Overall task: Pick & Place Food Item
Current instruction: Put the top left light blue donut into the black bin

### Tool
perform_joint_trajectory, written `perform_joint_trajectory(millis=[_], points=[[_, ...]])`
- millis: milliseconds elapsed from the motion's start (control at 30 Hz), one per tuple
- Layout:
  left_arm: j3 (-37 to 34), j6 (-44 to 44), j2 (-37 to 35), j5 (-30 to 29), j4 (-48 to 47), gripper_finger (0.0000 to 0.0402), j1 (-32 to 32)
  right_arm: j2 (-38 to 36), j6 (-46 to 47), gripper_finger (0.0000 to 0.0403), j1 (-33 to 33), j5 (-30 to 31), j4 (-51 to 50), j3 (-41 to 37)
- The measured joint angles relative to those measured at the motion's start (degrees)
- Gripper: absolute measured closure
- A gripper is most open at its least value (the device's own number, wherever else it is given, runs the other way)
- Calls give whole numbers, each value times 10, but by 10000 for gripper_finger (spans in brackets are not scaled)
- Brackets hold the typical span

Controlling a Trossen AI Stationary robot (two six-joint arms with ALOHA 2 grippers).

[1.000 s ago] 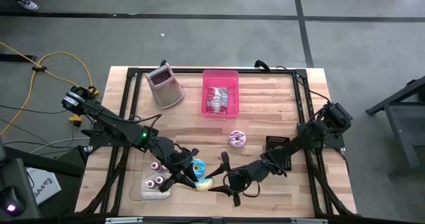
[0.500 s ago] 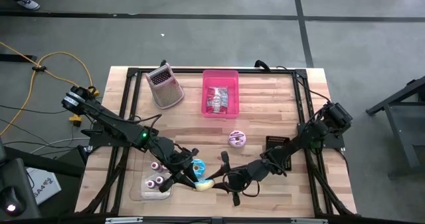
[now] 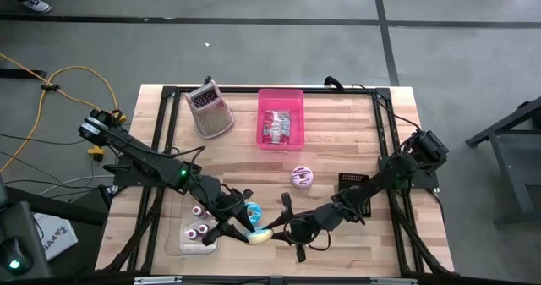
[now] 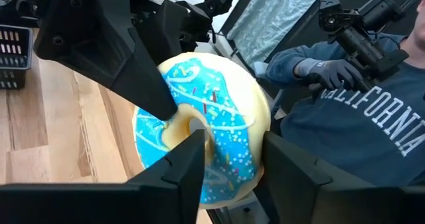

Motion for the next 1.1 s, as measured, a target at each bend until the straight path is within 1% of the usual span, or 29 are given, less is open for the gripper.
perform_joint_trajectory(millis=[100,200,433,633,767,867,1000,1100], points=[[0,0,0,0,0,243,0,0,0,328,0,0,0,0],[0,0,0,0,0,234,0,0,0,328,0,0,0,0],[0,-1,0,0,0,232,0,0,16,328,10,5,-13,0],[0,-2,0,-1,0,232,0,0,49,328,27,41,-63,0],[0,-2,0,-1,0,232,0,-4,61,328,44,82,-96,0],[0,-2,0,-1,0,232,0,-23,84,328,61,138,-162,0],[0,-2,0,0,0,232,0,-63,166,328,81,231,-292,0],[0,-2,0,0,0,232,0,-93,253,328,89,265,-397,0]])
